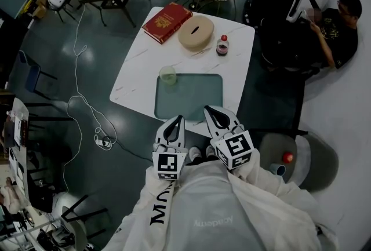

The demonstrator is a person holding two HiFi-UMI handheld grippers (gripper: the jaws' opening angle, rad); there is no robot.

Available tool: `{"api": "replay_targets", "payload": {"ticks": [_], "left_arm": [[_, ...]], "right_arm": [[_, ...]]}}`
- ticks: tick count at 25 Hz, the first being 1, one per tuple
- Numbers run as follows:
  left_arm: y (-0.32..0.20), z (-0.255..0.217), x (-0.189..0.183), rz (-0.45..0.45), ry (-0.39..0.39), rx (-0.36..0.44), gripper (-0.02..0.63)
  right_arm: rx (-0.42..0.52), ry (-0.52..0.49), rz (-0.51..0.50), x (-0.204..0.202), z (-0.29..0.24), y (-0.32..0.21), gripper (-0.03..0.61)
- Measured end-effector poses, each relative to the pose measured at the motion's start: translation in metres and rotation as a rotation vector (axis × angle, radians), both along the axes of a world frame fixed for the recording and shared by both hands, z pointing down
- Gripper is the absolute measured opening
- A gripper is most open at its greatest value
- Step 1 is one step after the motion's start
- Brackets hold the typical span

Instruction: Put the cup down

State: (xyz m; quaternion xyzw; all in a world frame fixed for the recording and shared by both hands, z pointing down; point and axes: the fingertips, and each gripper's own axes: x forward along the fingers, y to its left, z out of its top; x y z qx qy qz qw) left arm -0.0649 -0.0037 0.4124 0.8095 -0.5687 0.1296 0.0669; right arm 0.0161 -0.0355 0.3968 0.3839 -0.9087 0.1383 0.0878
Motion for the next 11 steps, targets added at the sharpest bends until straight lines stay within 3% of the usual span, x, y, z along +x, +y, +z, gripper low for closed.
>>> {"api": "replay_targets", "payload": {"ticks": [11], "left_arm": [[-0.0049,0.0012,-0.0028,-0.009,-0.007,-0.013,0.012]], "right_arm": [[-0.002,0.002,0.009,0.002,-0.002,-0.0074,0.005]]}}
